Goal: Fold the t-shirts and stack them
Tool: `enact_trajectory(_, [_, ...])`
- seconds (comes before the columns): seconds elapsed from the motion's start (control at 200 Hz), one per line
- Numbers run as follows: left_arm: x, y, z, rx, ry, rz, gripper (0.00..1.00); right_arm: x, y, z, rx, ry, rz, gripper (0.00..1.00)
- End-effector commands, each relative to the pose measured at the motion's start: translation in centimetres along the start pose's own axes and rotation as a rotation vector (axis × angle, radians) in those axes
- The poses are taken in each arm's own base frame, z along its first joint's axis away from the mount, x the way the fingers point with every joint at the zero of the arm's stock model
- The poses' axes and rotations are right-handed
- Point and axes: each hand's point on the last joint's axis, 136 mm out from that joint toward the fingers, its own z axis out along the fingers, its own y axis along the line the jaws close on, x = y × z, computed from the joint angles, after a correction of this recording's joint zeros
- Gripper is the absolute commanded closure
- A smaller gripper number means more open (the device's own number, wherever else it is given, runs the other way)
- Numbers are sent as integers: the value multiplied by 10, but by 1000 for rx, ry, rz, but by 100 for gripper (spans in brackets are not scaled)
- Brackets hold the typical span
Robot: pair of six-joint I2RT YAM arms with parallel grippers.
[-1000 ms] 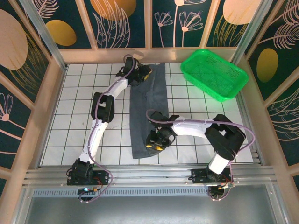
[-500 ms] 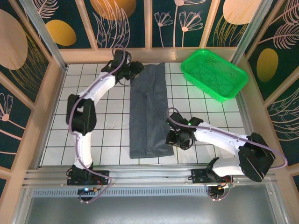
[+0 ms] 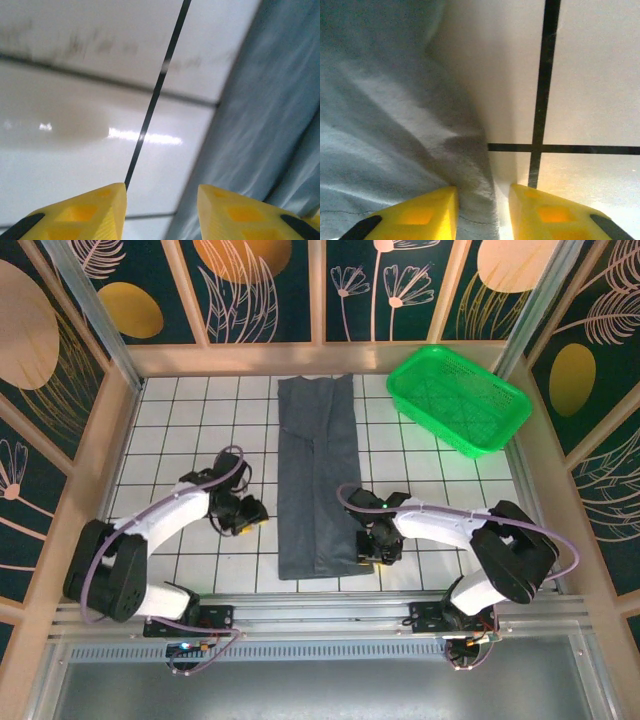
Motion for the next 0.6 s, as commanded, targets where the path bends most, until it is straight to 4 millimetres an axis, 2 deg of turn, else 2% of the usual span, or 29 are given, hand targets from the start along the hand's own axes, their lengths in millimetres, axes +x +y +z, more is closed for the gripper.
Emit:
enact_trajectory(0.0, [43,4,2,45,110,-12,57,10,14,11,-46,49,-35,79])
enact_trajectory(0.145, [82,5,9,82,205,-11,56,9,26,3,-94,45,-17,91])
enact_trajectory(0.28, [100,3,13,112,261,-4,54,11,30,0,-111,57,-4,95])
enact_trajectory(0.425, [110,-6,26,124,305,27,53,15,28,1,-106,63,7,96])
enact_trajectory(0.596, [107,-14,39,117,309,52,54,18,28,1,-115,56,25,97])
